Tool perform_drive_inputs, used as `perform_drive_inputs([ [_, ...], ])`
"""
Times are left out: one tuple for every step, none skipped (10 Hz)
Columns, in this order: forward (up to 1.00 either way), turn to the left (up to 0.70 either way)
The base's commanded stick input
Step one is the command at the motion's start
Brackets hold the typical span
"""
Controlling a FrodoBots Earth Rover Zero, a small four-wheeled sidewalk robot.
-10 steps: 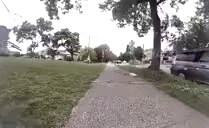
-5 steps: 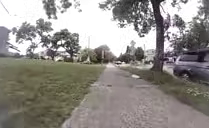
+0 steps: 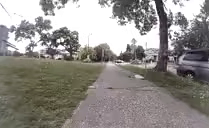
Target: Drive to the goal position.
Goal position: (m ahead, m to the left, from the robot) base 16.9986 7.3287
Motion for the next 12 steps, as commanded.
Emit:
perform_drive_inputs([
  [0.70, 0.00],
  [0.70, 0.00],
  [0.70, 0.00],
  [0.70, 0.00],
  [0.70, 0.00],
  [0.70, 0.00],
  [0.70, 0.00],
  [0.70, 0.00],
  [0.70, 0.00],
  [0.70, 0.00],
  [0.70, 0.00],
  [0.70, 0.00],
])
